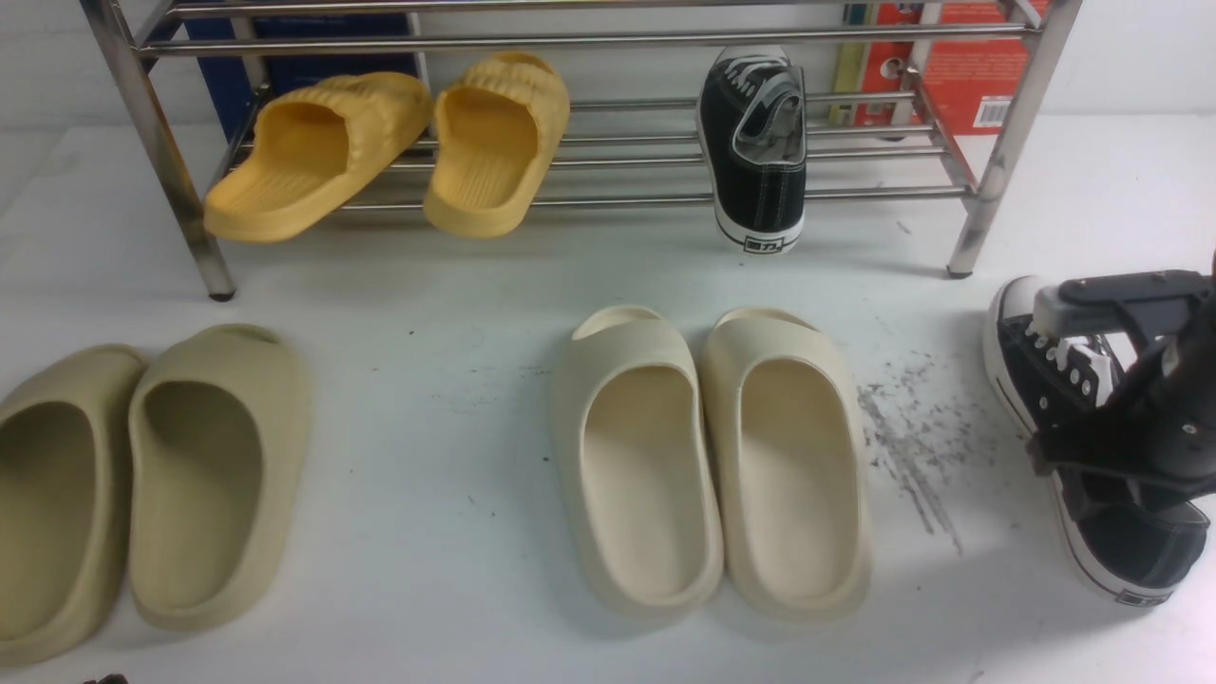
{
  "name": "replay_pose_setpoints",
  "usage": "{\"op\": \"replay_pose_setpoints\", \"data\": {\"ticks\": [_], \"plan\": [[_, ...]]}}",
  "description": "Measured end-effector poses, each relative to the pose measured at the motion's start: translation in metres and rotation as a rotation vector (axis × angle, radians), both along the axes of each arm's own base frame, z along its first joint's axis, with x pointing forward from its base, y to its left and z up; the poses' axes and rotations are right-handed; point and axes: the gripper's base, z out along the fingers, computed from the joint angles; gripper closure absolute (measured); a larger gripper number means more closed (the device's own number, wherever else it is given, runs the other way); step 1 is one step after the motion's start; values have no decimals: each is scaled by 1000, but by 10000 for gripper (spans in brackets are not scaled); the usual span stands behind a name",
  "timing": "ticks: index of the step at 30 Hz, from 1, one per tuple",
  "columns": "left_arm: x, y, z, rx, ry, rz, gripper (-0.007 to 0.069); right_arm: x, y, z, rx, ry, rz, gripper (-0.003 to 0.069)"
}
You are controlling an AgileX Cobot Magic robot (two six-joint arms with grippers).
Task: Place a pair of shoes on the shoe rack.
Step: Use the right arm to grab the shoe closest to it, then use the right arm to put a shoe into the shoe rack
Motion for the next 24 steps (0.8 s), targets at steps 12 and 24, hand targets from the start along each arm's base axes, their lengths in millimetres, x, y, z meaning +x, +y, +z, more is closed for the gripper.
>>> {"op": "replay_pose_setpoints", "data": {"ticks": [12,24], "plan": [[0,0,0,0,0,0,507,-6,-1,-2,-19,67,64,629],[0,0,0,0,0,0,496,-58,41,78,106,-45,158,627]]}}
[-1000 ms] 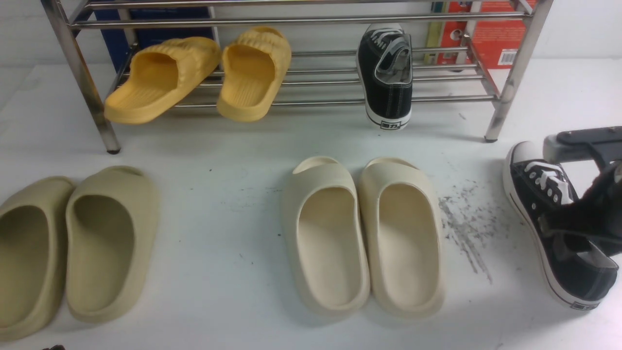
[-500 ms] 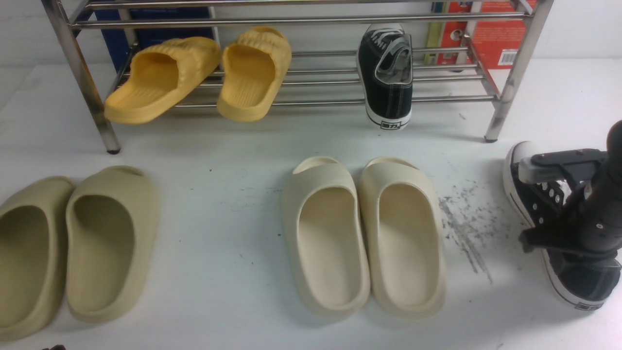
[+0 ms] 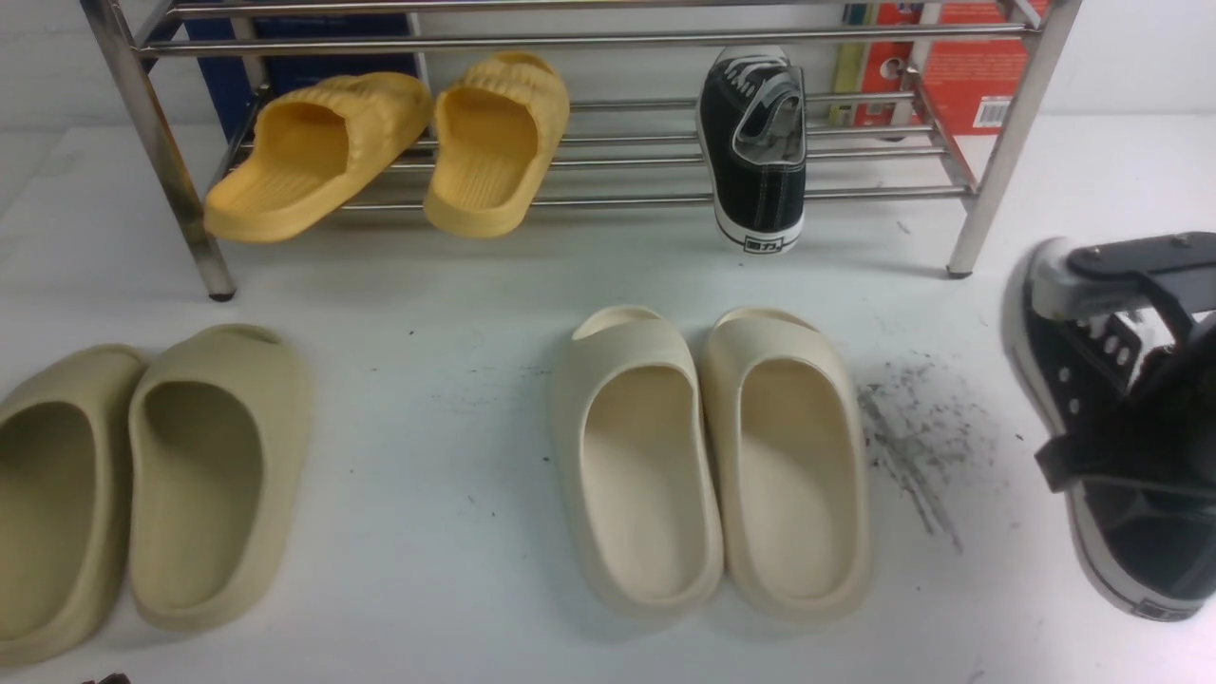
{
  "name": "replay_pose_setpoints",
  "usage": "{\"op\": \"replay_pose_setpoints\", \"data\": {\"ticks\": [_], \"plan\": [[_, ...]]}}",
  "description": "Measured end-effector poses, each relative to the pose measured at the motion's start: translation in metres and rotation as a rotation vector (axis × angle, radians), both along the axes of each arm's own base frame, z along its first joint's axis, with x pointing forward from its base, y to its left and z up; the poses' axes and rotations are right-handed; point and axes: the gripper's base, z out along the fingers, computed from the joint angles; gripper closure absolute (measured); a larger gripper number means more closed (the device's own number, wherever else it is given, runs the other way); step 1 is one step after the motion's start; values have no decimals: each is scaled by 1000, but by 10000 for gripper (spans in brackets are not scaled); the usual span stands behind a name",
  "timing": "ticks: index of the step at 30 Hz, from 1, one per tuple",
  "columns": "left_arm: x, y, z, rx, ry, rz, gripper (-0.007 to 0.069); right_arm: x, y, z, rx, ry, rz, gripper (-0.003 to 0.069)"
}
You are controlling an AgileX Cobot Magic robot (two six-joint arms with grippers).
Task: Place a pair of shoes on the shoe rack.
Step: Use the right arm to put a shoe into the shoe rack
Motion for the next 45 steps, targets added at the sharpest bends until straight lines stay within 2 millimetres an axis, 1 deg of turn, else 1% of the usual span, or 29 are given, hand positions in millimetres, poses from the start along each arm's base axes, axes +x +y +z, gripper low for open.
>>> {"op": "replay_pose_setpoints", "data": {"ticks": [2,6,7,8,10,14,15,16,17,18,19,24,26,30,35,36,38,41,45], "plan": [[0,0,0,0,0,0,496,5,4,3,22,-5,2,627],[0,0,0,0,0,0,495,25,12,12,34,-34,4,627],[0,0,0,0,0,0,495,25,12,11,33,-31,4,627],[0,0,0,0,0,0,493,36,15,17,40,-54,5,627],[0,0,0,0,0,0,492,47,19,22,46,-73,4,627],[0,0,0,0,0,0,491,70,25,29,49,-106,11,626],[0,0,0,0,0,0,491,72,26,28,47,-104,11,627],[0,0,0,0,0,0,491,84,30,30,48,-119,21,627],[0,0,0,0,0,0,491,92,33,30,48,-126,27,627],[0,0,0,0,0,0,491,94,33,32,50,-133,29,627],[0,0,0,0,0,0,491,104,37,31,50,-140,35,627],[0,0,0,0,0,0,490,139,45,21,54,-142,33,627],[0,0,0,0,0,0,488,151,44,18,57,-142,24,627],[0,0,0,0,0,0,482,176,37,16,58,-158,16,627],[0,0,0,0,0,0,479,194,31,15,68,-179,16,627],[0,0,0,0,0,0,478,202,30,15,73,-194,22,627],[0,0,0,0,0,0,477,207,31,11,72,-196,29,627],[0,0,0,0,0,0,473,222,34,5,76,-212,46,627],[0,0,0,0,0,0,470,237,37,0,83,-236,51,627]]}}
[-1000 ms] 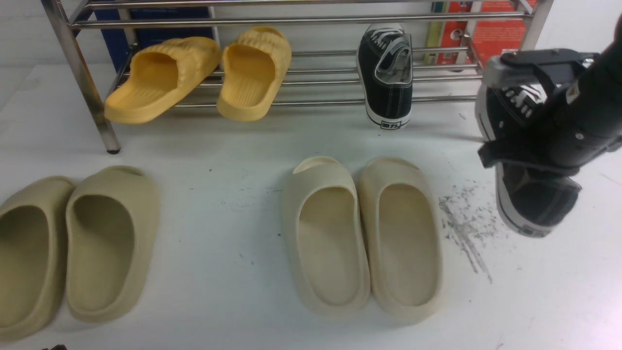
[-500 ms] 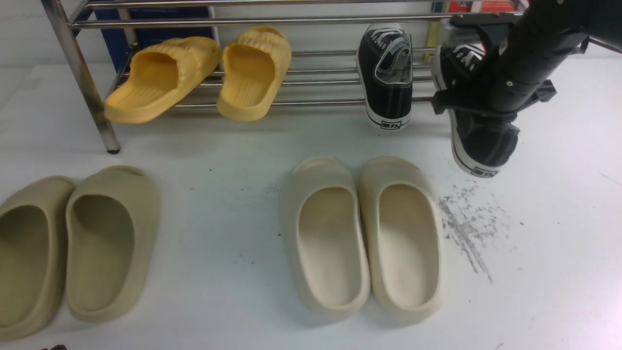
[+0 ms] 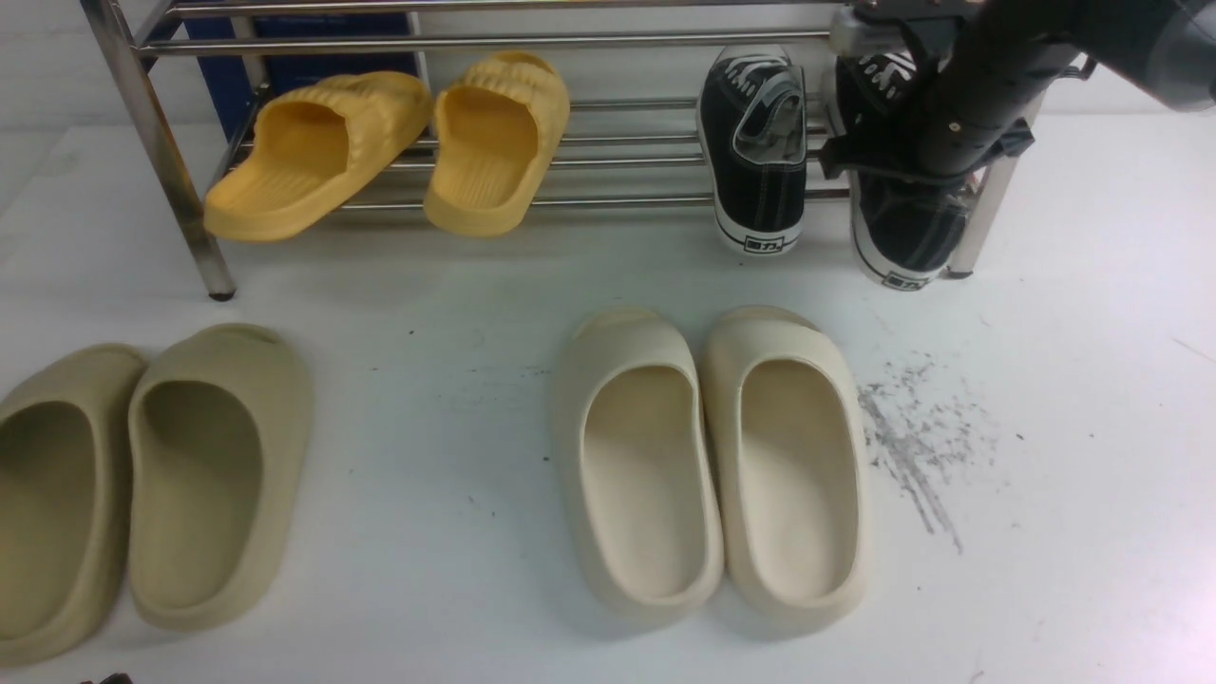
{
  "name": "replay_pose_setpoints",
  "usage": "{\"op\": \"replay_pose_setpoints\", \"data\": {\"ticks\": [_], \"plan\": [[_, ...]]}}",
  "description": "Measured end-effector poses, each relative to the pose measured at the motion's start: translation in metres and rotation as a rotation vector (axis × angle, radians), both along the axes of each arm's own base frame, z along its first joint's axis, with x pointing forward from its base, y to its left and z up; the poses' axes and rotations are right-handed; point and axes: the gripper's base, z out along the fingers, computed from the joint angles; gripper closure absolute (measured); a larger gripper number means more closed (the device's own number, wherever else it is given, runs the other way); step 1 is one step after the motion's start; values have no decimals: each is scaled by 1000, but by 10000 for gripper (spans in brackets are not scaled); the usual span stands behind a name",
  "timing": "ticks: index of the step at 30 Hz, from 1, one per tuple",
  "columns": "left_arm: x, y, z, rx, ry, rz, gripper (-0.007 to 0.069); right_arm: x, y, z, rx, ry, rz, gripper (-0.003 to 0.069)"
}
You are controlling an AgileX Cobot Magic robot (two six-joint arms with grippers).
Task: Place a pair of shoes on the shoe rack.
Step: Use the right arm to put a shoe into the shoe rack
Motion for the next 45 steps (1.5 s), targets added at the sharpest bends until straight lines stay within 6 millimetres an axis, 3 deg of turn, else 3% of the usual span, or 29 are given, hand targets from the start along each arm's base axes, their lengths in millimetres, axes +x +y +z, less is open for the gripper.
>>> {"op": "replay_pose_setpoints", "data": {"ticks": [12,37,45], "plan": [[0,0,0,0,0,0,470,20,1,-11,6,-53,-12,627],[0,0,0,0,0,0,469,35,-1,-14,-17,-183,-25,598],[0,0,0,0,0,0,466,39,0,-9,-10,-245,-31,505]]}}
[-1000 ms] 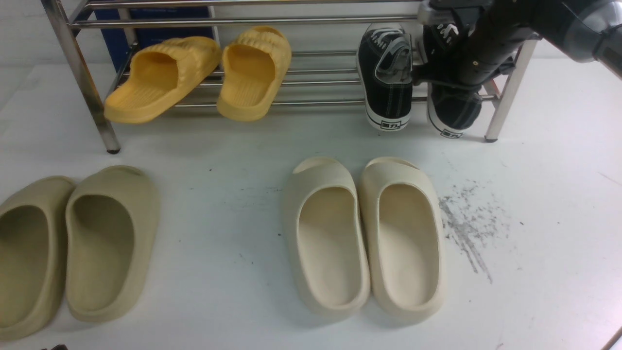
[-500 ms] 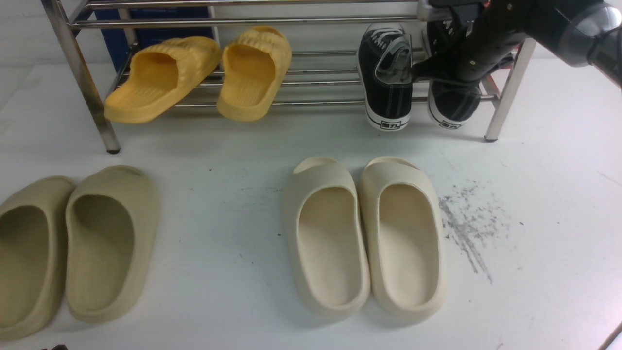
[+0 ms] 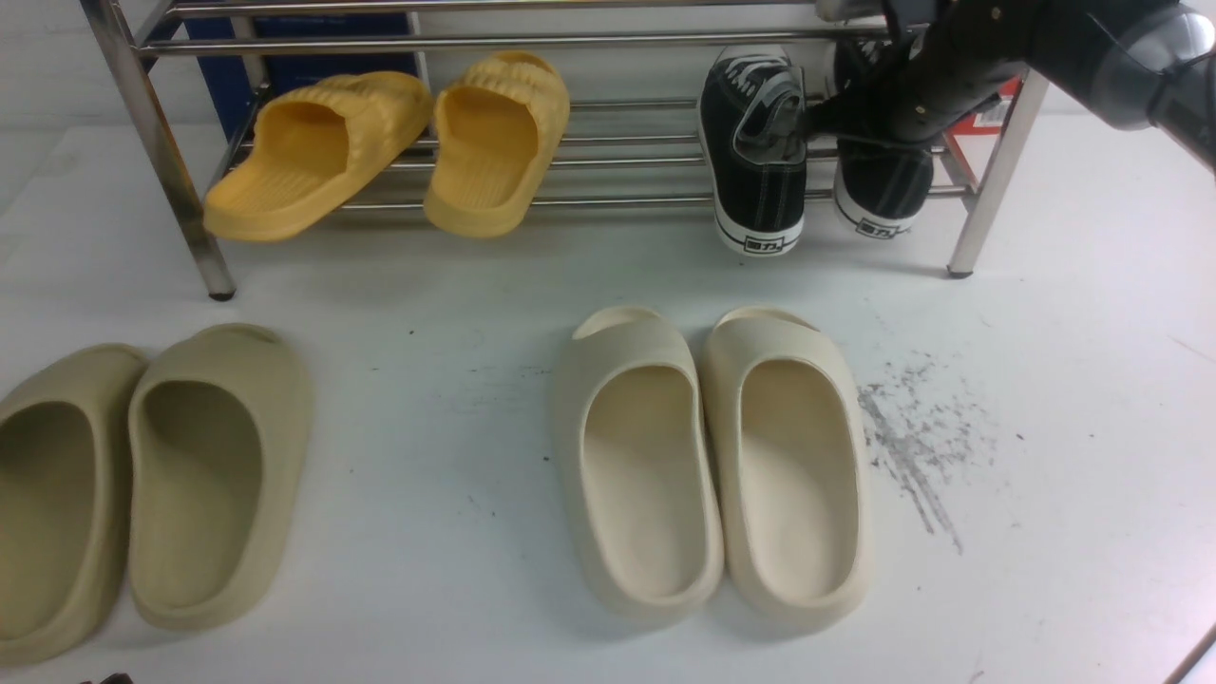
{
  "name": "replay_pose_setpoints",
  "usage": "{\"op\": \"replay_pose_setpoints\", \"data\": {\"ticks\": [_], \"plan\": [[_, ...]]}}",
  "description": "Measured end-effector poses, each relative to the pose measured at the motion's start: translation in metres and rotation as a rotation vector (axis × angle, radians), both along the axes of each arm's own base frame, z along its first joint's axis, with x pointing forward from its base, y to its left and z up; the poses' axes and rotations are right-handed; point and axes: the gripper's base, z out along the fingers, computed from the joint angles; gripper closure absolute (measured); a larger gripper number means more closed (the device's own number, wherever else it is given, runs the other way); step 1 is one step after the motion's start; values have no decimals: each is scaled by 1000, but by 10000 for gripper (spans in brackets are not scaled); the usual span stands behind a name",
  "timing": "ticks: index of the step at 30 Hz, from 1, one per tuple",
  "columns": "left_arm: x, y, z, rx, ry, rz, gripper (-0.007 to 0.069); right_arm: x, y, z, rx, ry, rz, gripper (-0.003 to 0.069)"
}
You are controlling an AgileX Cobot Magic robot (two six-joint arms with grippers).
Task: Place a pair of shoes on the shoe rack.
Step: Use the right arm to put a shoe into the shoe rack
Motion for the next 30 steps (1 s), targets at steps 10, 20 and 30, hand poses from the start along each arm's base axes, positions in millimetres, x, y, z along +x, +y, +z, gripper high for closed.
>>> {"op": "replay_pose_setpoints", "data": {"ticks": [10,20,30], "plan": [[0,0,0,0,0,0,466,-7,-1,4,-16,57,7,337],[0,0,0,0,0,0,466,-16,-3,16,-26,87,12,337],[0,0,0,0,0,0,466,-35,-7,42,-32,134,23,337]]}}
